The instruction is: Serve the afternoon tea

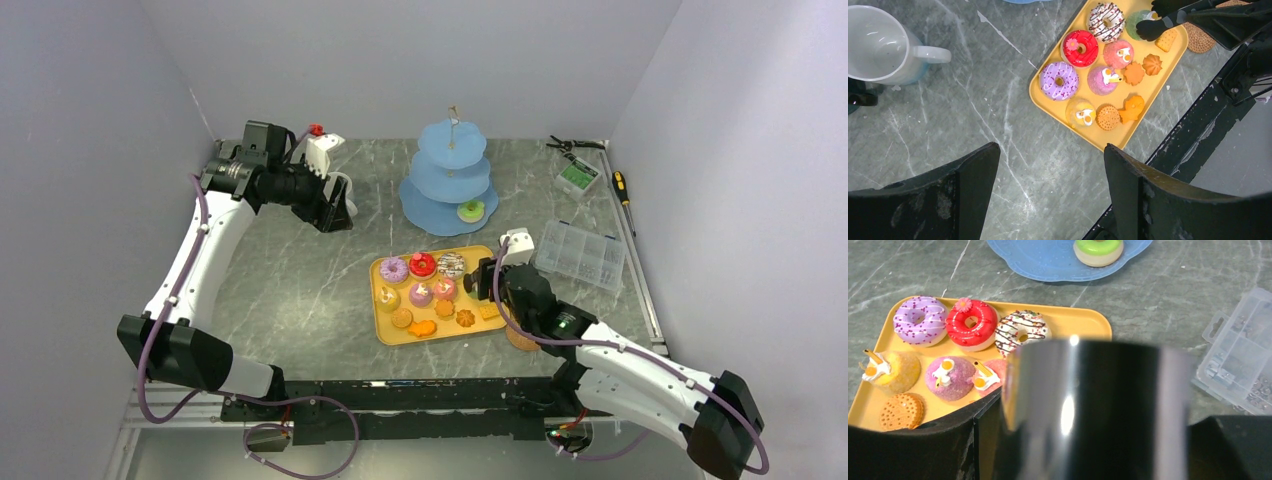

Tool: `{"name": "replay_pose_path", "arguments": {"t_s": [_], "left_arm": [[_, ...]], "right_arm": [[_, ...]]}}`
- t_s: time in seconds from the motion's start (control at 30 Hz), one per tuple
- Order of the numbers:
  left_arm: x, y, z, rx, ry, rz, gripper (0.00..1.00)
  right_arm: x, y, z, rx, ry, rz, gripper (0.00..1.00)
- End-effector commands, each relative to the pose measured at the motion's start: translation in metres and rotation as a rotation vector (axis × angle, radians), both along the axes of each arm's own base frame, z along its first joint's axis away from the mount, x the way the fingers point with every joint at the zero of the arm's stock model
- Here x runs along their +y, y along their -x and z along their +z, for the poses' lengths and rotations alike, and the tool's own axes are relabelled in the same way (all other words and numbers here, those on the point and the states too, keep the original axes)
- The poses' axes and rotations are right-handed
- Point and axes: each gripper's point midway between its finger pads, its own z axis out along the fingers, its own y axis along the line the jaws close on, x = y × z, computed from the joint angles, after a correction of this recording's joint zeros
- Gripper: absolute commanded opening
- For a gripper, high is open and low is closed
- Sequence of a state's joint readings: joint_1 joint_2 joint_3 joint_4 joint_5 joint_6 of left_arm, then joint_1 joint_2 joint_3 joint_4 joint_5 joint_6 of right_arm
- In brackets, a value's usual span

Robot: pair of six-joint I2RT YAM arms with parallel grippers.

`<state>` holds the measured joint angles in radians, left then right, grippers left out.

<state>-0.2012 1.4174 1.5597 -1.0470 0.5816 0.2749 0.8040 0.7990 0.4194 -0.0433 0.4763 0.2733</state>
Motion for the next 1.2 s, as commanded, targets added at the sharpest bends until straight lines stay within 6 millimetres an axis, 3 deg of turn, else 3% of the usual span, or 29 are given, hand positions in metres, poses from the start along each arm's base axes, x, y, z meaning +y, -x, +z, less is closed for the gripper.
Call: {"name": "replay_pose_path", "arguments": {"t_s": [0.0,0.4,0.47,0.73,0.93,1.17], "left_arm": [[0.0,0.004,0.023,-0.063,0.023,-0.014,0.82],[0.0,0.004,0.024,-0.063,0.025,-0.012,0.82],[0.0,0.004,0.024,-0.064,0.022,-0.012,0.82],[0.001,0.005,0.027,-0.069,0.023,-0.008,0.82],[0.003,0.007,0.03,-0.082,0.016,-0.008,0.82],[0.005,0.009,0.03,-0.093,0.01,-0.005,0.83]], "right_arm": [[0.015,-0.005,0.015,-0.055,-0.074,0.024,0.58],[0.012,-0.007,0.019,-0.074,-0.055,0.017,0.3],[0.012,-0.01,0.036,-0.115,-0.065,0.017,0.29],[0.006,-0.042,0.142,-0.357,-0.059,-0.017,0.32],[-0.005,-0.09,0.179,-0.436,-0.056,-0.038,0.33],[-0.008,-0.137,0.196,-0.495,-0.041,-0.051,0.33]]}}
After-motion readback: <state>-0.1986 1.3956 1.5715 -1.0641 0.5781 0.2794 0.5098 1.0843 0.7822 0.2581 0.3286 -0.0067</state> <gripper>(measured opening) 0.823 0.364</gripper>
